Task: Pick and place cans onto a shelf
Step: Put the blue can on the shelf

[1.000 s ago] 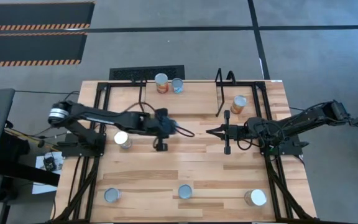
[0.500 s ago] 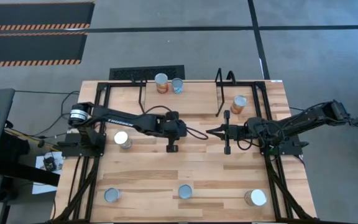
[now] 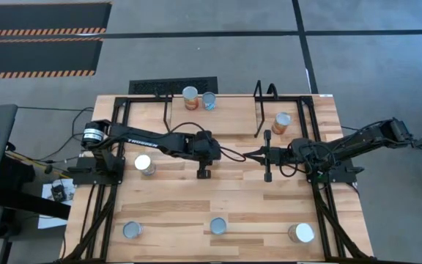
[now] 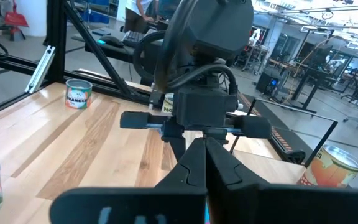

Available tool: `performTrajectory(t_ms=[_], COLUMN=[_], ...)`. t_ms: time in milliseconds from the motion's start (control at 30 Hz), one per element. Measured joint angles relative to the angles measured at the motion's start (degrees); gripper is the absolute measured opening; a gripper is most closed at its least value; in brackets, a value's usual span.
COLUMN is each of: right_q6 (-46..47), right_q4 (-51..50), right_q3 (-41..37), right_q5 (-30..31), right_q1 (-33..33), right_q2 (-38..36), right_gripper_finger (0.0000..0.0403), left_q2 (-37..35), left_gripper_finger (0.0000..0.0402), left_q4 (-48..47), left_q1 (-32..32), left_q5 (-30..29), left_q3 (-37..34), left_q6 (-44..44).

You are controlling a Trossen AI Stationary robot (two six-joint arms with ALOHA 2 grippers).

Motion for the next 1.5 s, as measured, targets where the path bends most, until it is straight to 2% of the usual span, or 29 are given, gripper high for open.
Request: performTrajectory(t_ms=[267, 433, 533, 733, 1000, 1267, 1500], right_q6=[0.0, 0.1, 0.6, 2.6, 6.0, 4.5, 6.4], right_q4=[0.0, 0.0, -0.1, -0.1, -0.2, -0.9, -9.9], right_q3=[0.0, 0.0, 0.0, 0.1, 1.6, 9.1, 19.7], right_q5=[0.0, 0.0, 0.0, 0.0, 0.0, -0.1, 0.1], right_q1=[0.0, 0.0, 0.0, 0.0, 0.2, 1.2, 3.2], right_q2=[0.0, 0.0, 0.0, 0.2, 0.5, 10.7, 17.8], right_gripper_finger=[0.0008, 0.0008, 0.0008, 0.0008, 0.0008, 0.0008, 0.0033], left_q2=[-4.0, -9.1, -13.2, -24.2, -42.8, -57.8, -66.4], left_gripper_finger=[0.0056, 0.0031, 0.0008, 0.0003, 0.0001, 0.0, 0.0], left_q4=[-0.2, -1.5, -0.4, 6.3, 16.9, 34.0, 41.0], left_q1=[0.0, 0.0, 0.1, 1.1, 1.6, 5.4, 9.9], left_q5=[2.7, 2.7, 4.7, 7.2, 8.3, 14.8, 18.2], left_q3=[1.9, 1.7, -1.1, -11.6, -27.9, -45.7, -56.3], left_q6=[1.3, 2.0, 2.2, 0.6, -0.6, -3.3, -4.2])
